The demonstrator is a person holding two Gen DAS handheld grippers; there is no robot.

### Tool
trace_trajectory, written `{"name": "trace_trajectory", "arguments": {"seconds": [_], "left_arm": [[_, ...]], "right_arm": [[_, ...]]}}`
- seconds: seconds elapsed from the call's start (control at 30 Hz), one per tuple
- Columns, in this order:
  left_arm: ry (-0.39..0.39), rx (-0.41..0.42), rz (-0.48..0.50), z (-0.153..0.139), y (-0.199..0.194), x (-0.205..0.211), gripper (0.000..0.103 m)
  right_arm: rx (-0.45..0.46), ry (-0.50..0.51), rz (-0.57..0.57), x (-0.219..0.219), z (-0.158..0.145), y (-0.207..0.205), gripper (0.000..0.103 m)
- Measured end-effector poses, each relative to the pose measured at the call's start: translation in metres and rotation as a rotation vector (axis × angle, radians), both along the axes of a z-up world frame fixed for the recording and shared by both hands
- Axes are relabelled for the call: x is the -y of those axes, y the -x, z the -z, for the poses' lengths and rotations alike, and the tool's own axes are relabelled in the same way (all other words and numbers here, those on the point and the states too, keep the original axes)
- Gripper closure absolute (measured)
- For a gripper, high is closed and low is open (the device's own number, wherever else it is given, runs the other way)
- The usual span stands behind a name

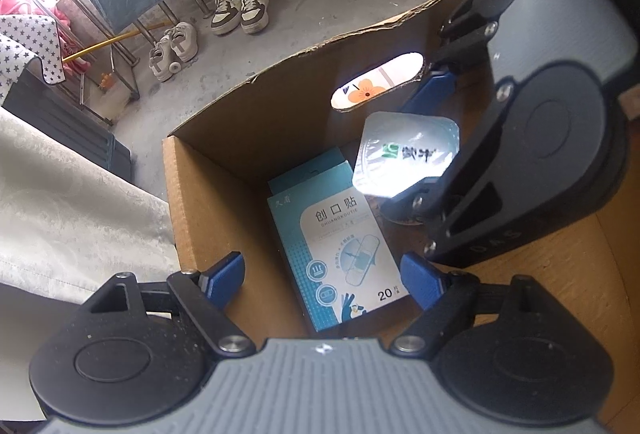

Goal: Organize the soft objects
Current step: 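Lower the bandage box and yogurt cup into the cardboard box and open both grippers, then grasp the pink plush with the left gripper while the right grasps the white wipe pack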

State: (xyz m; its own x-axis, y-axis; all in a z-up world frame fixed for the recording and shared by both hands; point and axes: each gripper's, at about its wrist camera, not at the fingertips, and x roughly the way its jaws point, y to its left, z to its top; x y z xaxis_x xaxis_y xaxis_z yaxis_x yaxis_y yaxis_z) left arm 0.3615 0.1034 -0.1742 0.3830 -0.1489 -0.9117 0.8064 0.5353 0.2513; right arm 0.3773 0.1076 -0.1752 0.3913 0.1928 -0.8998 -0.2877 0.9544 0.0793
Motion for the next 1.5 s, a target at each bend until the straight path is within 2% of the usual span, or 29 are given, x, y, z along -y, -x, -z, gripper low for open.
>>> {"name": "trace_trajectory", "arguments": {"seconds": [0.07, 0.13, 0.23, 0.37, 0.57, 0.67, 0.8, 0.97, 1.1, 1.3, 1.5], "left_arm": [[-0.003, -0.001, -0.003, -0.001, 0.002, 0.0, 0.017], [-0.003, -0.002, -0.009, -0.004, 0.004, -0.001, 0.017], [0.003, 0.0, -0.026, -0.013, 0.007, -0.001, 0.016], [0.023, -0.002, -0.059, -0.03, 0.014, -0.001, 0.015], [0.106, -0.02, -0.126, -0.065, 0.04, -0.002, 0.011], [0.143, -0.055, -0.171, -0.078, 0.059, 0.003, 0.011], [0.207, -0.174, -0.206, -0.084, 0.09, 0.01, 0.011], [0.226, -0.248, -0.237, -0.09, 0.131, 0.028, 0.011], [0.251, -0.303, -0.288, -0.102, 0.153, 0.052, 0.012], [0.279, -0.289, -0.309, -0.122, 0.177, 0.107, 0.015], [0.284, -0.373, -0.288, -0.115, 0.215, 0.171, 0.016]], "right_arm": [[0.0, -0.036, 0.003, 0.004, -0.009, 0.003, 0.032], [0.044, -0.038, 0.015, 0.008, -0.025, 0.01, 0.026], [0.091, -0.074, 0.067, 0.028, -0.058, 0.023, 0.025], [0.15, -0.108, 0.194, 0.062, -0.099, 0.052, 0.025], [0.192, -0.112, 0.411, 0.11, -0.143, 0.136, 0.021], [0.159, -0.074, 0.511, 0.127, -0.147, 0.188, 0.021], [0.102, -0.06, 0.618, 0.15, -0.138, 0.251, 0.021], [0.028, -0.103, 0.717, 0.182, -0.119, 0.321, 0.021], [-0.011, -0.128, 0.723, 0.202, -0.115, 0.362, 0.02], [-0.053, -0.155, 0.721, 0.235, -0.114, 0.404, 0.02], [-0.097, -0.206, 0.769, 0.267, -0.107, 0.442, 0.02]]}}
